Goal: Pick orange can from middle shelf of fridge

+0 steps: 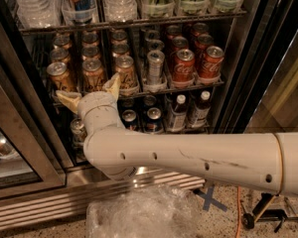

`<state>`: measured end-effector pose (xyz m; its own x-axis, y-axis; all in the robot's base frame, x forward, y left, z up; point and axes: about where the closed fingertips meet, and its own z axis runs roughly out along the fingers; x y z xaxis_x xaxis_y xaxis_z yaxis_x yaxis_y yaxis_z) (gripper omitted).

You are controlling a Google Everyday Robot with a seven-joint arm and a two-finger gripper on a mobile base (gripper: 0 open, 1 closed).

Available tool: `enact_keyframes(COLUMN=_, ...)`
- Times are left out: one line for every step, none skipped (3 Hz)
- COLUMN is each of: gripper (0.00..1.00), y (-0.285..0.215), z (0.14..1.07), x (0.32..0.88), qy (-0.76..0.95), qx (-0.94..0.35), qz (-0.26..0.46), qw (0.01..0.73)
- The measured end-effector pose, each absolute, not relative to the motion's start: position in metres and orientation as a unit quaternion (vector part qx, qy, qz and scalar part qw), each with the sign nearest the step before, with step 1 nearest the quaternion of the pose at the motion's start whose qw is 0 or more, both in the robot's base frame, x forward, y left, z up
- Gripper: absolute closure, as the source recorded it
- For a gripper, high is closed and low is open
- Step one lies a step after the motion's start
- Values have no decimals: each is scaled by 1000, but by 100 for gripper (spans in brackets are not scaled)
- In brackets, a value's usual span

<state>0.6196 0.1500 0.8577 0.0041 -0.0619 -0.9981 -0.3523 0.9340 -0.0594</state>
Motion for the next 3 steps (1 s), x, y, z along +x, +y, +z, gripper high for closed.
enact_keyframes(gripper=6, y=149, z=857, x=620, qy=698, qx=-147, qz=105, qw=693)
enact_keyframes(gripper=0, y=149, z=857, x=620, qy=698, qx=-147, qz=105, qw=693)
enact_keyframes(gripper=0, y=148, z=855, x=623, qy=702, qx=-143, qz=103, qw=690)
